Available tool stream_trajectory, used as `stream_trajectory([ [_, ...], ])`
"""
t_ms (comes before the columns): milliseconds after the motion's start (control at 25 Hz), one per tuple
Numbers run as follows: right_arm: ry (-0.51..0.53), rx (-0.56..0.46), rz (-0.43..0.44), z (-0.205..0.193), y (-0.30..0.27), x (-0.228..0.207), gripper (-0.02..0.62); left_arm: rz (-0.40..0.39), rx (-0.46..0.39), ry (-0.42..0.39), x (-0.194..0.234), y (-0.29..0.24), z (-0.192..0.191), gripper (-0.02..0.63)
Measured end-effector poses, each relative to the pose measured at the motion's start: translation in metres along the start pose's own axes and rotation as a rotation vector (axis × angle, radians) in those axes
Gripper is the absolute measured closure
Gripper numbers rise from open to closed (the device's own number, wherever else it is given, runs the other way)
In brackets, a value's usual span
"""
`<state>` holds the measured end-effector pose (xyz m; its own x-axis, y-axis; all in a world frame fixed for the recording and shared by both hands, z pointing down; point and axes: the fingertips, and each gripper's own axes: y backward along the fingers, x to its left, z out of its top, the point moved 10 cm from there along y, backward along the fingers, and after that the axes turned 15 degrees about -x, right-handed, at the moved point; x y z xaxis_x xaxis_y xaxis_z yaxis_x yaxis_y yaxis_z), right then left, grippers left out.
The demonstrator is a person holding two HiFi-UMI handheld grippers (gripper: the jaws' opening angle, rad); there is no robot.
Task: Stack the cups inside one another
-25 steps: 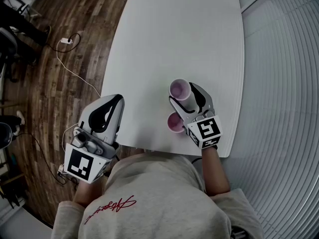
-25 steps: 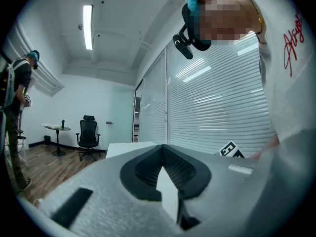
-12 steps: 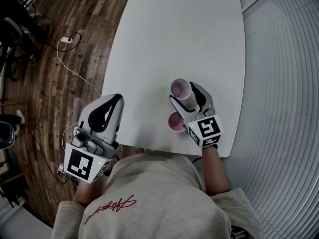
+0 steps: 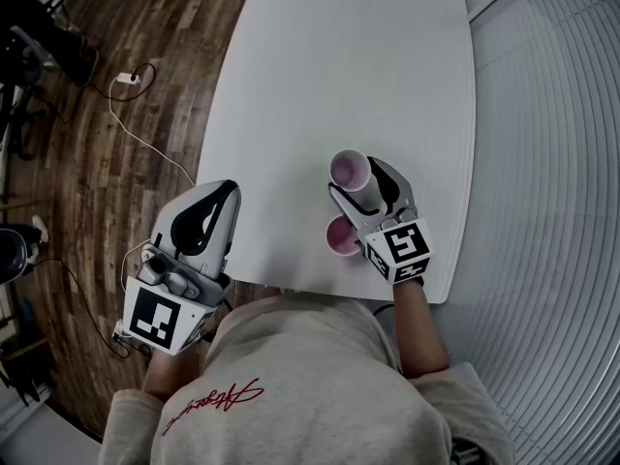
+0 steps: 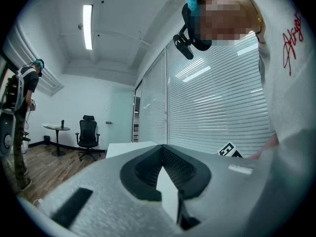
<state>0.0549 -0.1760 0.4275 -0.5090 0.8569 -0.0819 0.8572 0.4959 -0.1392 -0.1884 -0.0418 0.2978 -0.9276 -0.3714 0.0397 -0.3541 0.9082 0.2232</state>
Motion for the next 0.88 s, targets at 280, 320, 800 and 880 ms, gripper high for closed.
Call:
stream_trajectory([
  [280, -0.008, -0.004, -0.007, -0.0016, 0.0014, -0.0001, 0.267, -0.006, 0.008, -0.001, -0.0001, -0.0027, 0.0011, 0.611],
  [320, -0.008, -0.004, -0.008, -0.0019, 0.0012, -0.0003, 0.267, -0.007, 0.008, 0.000, 0.0000, -0.0025, 0.0006, 0.611],
  [800, -0.003, -0.005, -0.015, 0.0016, 0.0030, -0.0005, 0.258, -0.031, 0.013, -0.003, 0.0004, -0.0015, 0.0008, 0.611],
  [880, -0.009, -0.015, -0.021, 0.0020, 0.0040, -0.0011, 0.258, -0.030, 0.013, -0.003, 0.0003, -0.0011, -0.0001, 0.611],
])
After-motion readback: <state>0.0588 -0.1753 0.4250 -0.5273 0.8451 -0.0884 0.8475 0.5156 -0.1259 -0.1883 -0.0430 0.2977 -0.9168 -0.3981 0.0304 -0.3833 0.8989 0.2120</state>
